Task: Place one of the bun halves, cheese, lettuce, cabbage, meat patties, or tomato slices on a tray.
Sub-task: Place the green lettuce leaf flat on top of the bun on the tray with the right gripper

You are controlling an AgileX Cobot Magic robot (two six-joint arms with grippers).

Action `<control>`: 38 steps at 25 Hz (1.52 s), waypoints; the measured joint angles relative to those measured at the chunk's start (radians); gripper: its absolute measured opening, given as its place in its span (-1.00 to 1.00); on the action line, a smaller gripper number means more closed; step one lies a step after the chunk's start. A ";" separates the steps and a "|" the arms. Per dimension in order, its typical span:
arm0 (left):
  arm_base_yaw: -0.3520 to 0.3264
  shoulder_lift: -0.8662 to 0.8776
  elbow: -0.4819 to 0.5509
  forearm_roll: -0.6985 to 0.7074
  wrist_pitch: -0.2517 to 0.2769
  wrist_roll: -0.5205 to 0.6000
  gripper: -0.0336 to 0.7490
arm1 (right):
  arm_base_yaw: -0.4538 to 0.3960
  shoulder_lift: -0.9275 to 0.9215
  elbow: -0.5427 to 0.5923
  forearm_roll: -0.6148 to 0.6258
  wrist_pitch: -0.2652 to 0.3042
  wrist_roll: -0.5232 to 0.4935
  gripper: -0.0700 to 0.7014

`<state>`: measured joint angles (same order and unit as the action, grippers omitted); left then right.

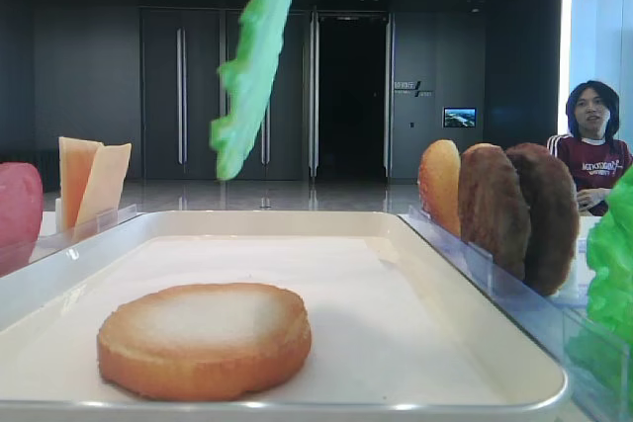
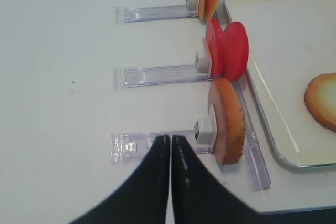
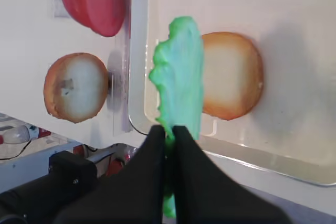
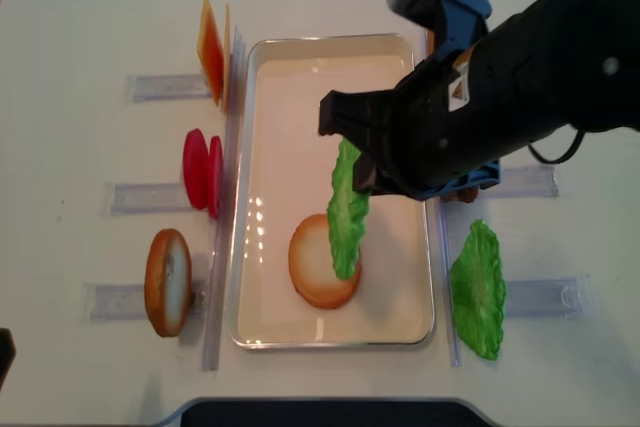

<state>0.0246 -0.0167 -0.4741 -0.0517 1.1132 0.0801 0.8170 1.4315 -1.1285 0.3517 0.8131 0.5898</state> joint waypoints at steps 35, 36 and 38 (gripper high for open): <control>0.000 0.000 0.000 0.000 0.000 0.000 -0.93 | 0.044 0.226 0.000 0.299 -0.255 -0.251 -0.74; 0.000 0.000 0.000 0.000 0.000 0.000 -0.93 | 0.044 0.226 0.000 0.299 -0.255 -0.252 -0.74; 0.000 0.000 0.000 0.000 0.000 0.000 -0.93 | 0.044 0.226 0.000 0.299 -0.255 -0.256 -0.74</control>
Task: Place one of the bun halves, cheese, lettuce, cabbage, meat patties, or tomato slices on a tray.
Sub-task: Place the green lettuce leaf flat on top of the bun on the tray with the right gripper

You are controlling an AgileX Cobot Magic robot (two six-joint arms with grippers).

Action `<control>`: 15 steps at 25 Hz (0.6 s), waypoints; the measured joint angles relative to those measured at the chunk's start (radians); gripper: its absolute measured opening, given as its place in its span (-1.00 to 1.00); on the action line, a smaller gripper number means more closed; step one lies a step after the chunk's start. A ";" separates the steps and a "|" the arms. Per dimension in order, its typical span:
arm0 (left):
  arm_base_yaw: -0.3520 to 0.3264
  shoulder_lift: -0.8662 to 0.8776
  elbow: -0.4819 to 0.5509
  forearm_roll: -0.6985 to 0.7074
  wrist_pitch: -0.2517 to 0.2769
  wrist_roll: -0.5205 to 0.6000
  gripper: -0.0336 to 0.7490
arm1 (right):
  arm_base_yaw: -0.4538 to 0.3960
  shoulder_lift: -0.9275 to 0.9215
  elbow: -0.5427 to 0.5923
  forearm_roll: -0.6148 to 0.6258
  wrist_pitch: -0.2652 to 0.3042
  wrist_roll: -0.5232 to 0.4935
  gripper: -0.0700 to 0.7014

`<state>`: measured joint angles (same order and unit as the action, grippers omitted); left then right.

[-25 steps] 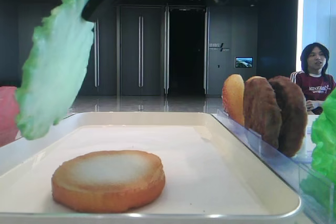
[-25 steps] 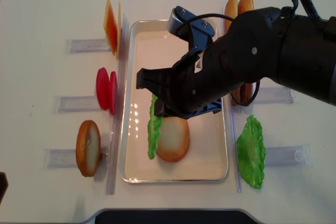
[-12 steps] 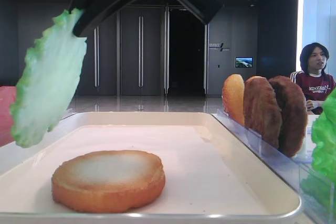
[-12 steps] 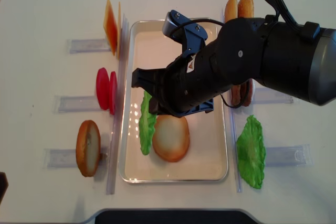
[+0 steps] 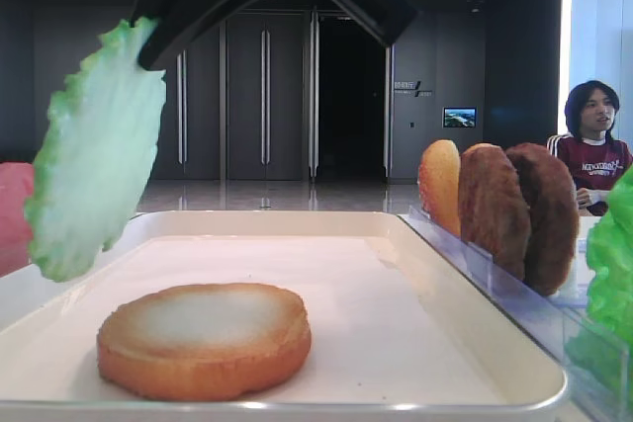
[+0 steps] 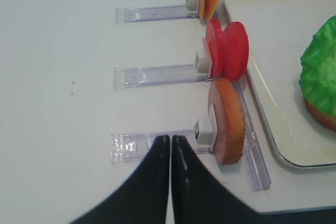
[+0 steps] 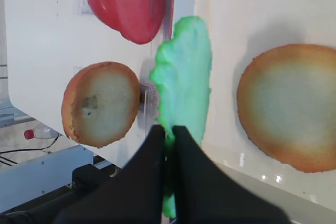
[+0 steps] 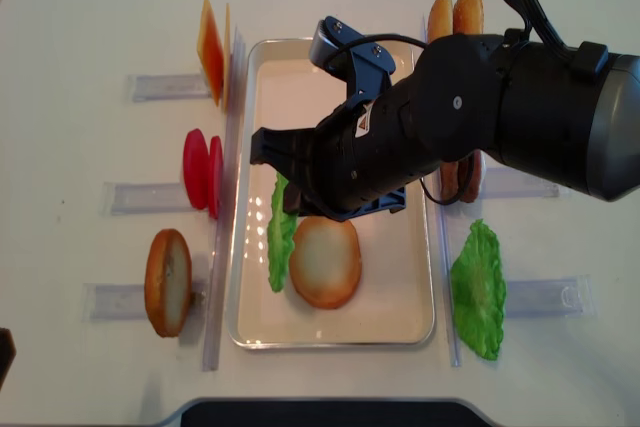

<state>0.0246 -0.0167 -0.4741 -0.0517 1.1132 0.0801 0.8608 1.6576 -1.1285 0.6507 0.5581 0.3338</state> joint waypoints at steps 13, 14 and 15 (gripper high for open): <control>0.000 0.000 0.000 0.000 0.000 0.000 -0.93 | 0.000 0.039 0.004 0.025 0.007 -0.019 -0.74; 0.000 0.000 0.000 0.000 0.000 0.000 -0.93 | 0.000 0.045 0.004 0.024 0.010 -0.020 -0.74; 0.000 0.000 0.000 0.000 0.000 0.000 -0.93 | 0.000 0.052 0.004 0.024 0.014 -0.020 -0.74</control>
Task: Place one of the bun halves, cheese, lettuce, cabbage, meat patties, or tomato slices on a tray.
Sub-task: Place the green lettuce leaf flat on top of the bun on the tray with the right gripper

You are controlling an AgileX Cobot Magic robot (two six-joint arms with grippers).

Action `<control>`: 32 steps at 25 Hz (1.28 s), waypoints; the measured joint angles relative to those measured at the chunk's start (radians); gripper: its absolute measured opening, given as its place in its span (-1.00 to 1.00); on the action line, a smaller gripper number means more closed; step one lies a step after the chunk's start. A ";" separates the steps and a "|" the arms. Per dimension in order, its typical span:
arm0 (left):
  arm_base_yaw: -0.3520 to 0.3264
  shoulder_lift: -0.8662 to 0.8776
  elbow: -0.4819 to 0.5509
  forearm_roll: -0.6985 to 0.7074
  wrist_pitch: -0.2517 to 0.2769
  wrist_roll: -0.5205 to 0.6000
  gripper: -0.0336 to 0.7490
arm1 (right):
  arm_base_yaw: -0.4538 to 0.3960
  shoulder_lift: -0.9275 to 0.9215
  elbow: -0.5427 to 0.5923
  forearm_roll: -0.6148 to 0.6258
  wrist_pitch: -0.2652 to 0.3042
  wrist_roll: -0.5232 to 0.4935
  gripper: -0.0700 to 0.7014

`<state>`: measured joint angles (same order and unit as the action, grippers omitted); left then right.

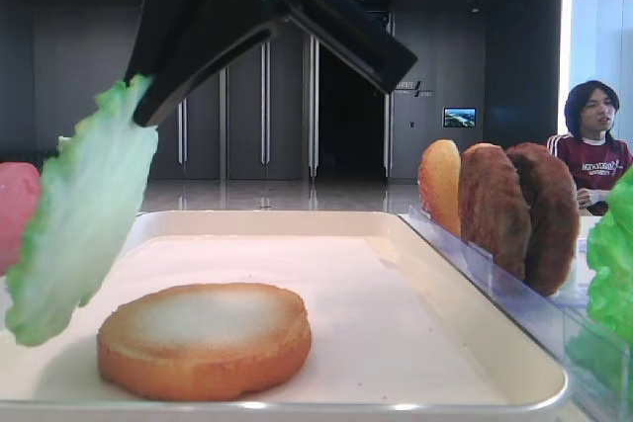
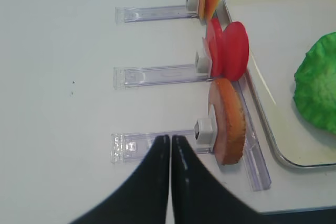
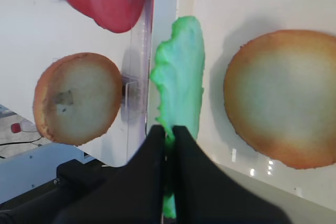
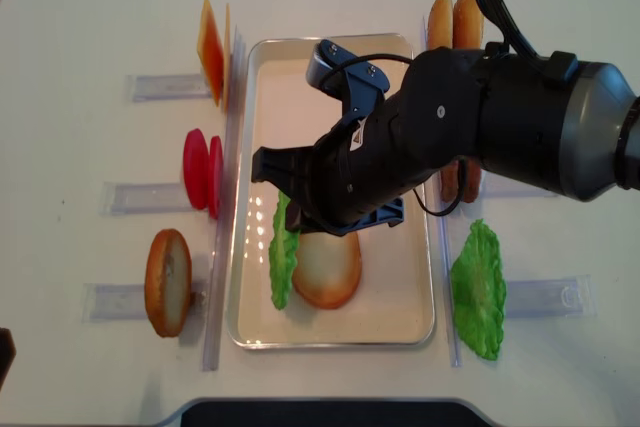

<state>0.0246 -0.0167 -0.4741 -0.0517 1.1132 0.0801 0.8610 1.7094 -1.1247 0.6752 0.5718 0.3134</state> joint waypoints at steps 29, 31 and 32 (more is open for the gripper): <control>0.000 0.000 0.000 0.000 0.000 0.000 -0.93 | 0.000 0.008 0.000 -0.262 0.059 0.116 -0.74; 0.000 0.000 0.000 0.000 0.000 0.000 -0.93 | 0.000 0.008 0.000 -0.266 0.059 0.117 -0.74; 0.000 0.000 0.000 0.000 0.000 0.000 -0.93 | 0.000 0.008 0.000 -0.272 0.060 0.118 -0.74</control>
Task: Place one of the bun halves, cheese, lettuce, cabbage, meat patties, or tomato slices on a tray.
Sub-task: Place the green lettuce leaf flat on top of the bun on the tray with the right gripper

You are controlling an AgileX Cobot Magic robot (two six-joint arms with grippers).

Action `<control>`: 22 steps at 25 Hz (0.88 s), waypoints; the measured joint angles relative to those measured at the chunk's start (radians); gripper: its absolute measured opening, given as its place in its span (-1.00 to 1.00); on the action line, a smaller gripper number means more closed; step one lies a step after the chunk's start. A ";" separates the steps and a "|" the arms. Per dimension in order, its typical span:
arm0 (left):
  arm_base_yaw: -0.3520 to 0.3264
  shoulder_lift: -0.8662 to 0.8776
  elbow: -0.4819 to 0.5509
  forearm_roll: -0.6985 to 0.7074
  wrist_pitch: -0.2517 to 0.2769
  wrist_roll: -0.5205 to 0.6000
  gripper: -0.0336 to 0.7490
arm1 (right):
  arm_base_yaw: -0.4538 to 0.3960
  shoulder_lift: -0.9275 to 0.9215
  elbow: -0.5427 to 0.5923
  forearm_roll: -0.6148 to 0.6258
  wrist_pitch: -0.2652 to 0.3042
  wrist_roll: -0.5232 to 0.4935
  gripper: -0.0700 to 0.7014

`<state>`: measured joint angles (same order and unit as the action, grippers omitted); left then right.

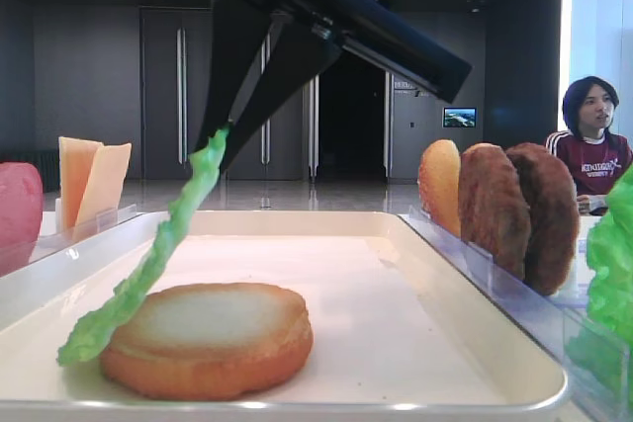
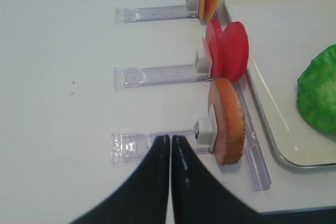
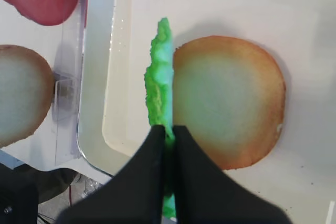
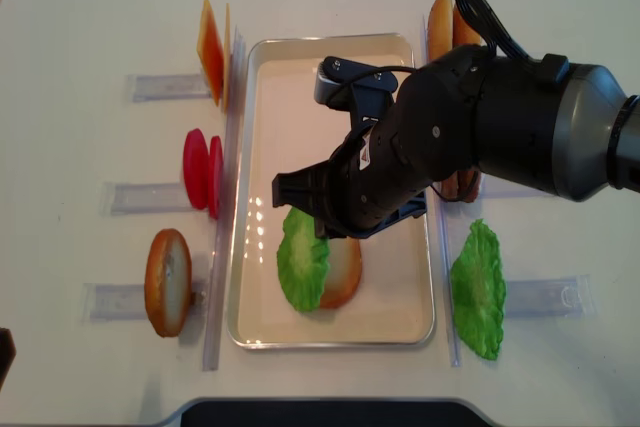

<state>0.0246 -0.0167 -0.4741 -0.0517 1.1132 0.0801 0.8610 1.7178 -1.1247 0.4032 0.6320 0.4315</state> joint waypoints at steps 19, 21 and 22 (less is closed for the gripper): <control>0.000 0.000 0.000 0.000 0.000 0.000 -0.93 | 0.000 0.000 0.000 -0.075 0.012 0.044 -0.34; 0.000 0.000 0.000 0.000 0.000 0.000 -0.93 | 0.000 0.000 0.000 -0.090 0.013 0.055 -0.22; 0.000 0.000 0.000 0.000 0.000 0.000 -0.93 | 0.000 0.000 0.000 -0.098 0.014 0.062 -0.17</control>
<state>0.0246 -0.0167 -0.4741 -0.0517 1.1132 0.0801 0.8610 1.7178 -1.1247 0.3049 0.6460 0.4939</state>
